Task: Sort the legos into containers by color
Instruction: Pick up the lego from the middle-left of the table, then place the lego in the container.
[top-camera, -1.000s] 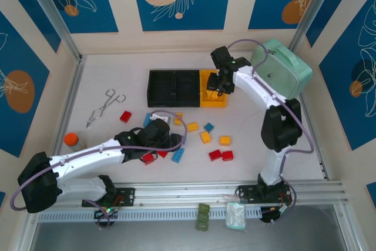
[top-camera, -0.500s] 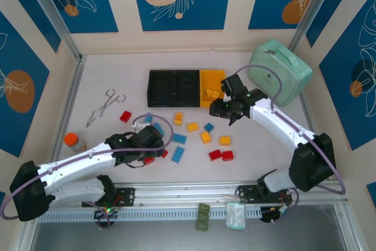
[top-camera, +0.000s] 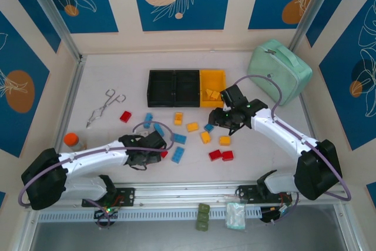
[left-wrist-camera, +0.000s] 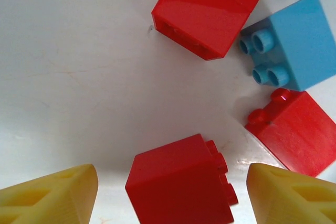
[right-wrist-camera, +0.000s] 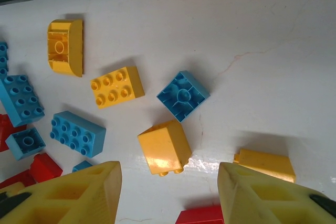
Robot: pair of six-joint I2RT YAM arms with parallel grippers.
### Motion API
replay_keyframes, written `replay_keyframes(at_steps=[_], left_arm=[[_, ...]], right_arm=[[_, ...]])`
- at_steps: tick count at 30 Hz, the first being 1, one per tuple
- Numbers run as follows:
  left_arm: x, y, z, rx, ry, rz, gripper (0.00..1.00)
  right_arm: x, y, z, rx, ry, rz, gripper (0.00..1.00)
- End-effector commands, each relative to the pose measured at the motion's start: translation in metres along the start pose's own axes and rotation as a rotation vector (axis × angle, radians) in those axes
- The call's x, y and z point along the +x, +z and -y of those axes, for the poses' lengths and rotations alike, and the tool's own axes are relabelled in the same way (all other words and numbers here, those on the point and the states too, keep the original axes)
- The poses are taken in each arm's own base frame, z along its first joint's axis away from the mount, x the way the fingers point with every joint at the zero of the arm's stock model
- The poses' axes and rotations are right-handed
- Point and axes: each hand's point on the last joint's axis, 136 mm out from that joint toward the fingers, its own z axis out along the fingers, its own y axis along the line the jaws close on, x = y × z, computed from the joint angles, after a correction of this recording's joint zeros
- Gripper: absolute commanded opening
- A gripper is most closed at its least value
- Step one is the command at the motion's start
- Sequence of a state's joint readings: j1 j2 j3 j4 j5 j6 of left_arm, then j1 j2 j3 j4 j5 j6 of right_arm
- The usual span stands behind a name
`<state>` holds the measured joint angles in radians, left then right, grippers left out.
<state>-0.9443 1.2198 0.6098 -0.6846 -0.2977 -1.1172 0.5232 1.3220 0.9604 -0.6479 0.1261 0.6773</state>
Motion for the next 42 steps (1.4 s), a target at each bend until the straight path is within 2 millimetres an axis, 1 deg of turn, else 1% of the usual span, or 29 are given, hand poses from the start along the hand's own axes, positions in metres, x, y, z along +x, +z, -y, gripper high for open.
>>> replay_keyframes(at_steps=[1, 5, 8, 10, 13, 17, 20, 24, 28, 32, 37, 42], left_arm=[[-0.003, 0.008, -0.003, -0.015, -0.031, 0.019, 0.7], [-0.001, 0.012, -0.005, -0.019, -0.031, 0.018, 0.61], [0.0, 0.013, -0.008, -0.029, -0.025, 0.023, 0.48], [-0.001, 0.011, -0.01, -0.032, -0.021, 0.027, 0.37], [-0.004, 0.006, -0.012, -0.025, -0.02, 0.046, 0.28], [-0.011, -0.002, -0.014, -0.01, -0.018, 0.068, 0.27], [-0.021, -0.012, -0.013, 0.006, -0.005, 0.095, 0.26], [-0.038, -0.025, -0.005, 0.043, 0.009, 0.118, 0.26], [-0.062, -0.037, 0.011, 0.077, 0.032, 0.15, 0.26], [-0.084, -0.041, 0.034, 0.117, 0.061, 0.158, 0.26], [-0.114, -0.044, 0.066, 0.168, 0.099, 0.17, 0.26], [-0.145, -0.044, 0.104, 0.205, 0.155, 0.178, 0.25]], right_arm=[[0.006, 0.0, -0.004, -0.025, 0.013, -0.013, 0.52], [0.008, 0.002, -0.004, -0.019, 0.016, -0.02, 0.52], [0.009, 0.002, -0.005, -0.019, 0.017, -0.021, 0.52], [0.009, 0.002, -0.005, -0.018, 0.018, -0.021, 0.52], [0.01, 0.002, -0.007, -0.022, 0.016, -0.025, 0.52], [0.012, 0.001, -0.01, -0.029, 0.014, -0.029, 0.51], [0.013, 0.0, -0.012, -0.031, 0.009, -0.03, 0.51], [0.014, -0.003, -0.015, -0.046, 0.007, -0.029, 0.51], [0.015, -0.004, -0.017, -0.067, 0.01, -0.03, 0.52], [0.018, -0.005, -0.017, -0.075, 0.015, -0.029, 0.52], [0.022, -0.007, -0.014, -0.074, 0.023, -0.024, 0.52], [0.028, -0.007, -0.009, -0.075, 0.043, -0.021, 0.52]])
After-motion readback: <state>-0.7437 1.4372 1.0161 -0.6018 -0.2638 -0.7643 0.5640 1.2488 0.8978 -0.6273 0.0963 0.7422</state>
